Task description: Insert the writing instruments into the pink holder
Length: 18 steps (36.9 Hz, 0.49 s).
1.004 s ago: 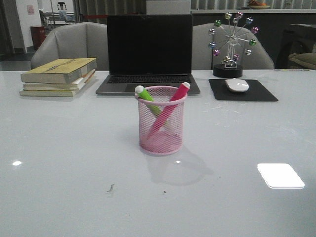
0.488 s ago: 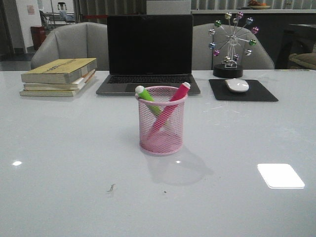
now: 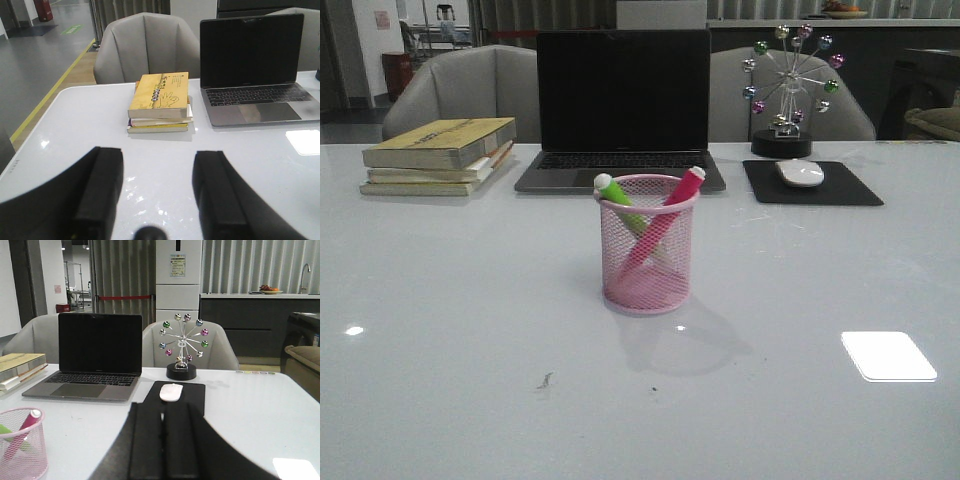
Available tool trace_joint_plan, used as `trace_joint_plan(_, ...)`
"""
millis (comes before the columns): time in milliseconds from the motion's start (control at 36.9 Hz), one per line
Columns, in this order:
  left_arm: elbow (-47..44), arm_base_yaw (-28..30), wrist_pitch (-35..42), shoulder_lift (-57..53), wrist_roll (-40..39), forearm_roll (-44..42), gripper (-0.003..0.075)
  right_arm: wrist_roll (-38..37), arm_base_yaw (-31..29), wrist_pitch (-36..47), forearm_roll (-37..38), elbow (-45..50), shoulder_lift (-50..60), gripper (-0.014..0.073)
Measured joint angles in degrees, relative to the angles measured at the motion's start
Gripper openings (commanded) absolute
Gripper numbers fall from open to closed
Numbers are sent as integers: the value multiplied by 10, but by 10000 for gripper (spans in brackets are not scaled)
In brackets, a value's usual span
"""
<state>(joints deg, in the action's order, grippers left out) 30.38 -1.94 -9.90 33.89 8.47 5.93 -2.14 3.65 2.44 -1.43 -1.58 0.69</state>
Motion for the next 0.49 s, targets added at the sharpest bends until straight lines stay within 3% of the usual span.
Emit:
trace_joint_plan(136,0,0,0,0,0,0,384,0,0,11,0,32,0,56)
trace_joint_plan(488,0,0,0,1,0,0,384,0,0,-109,0,33,0,56)
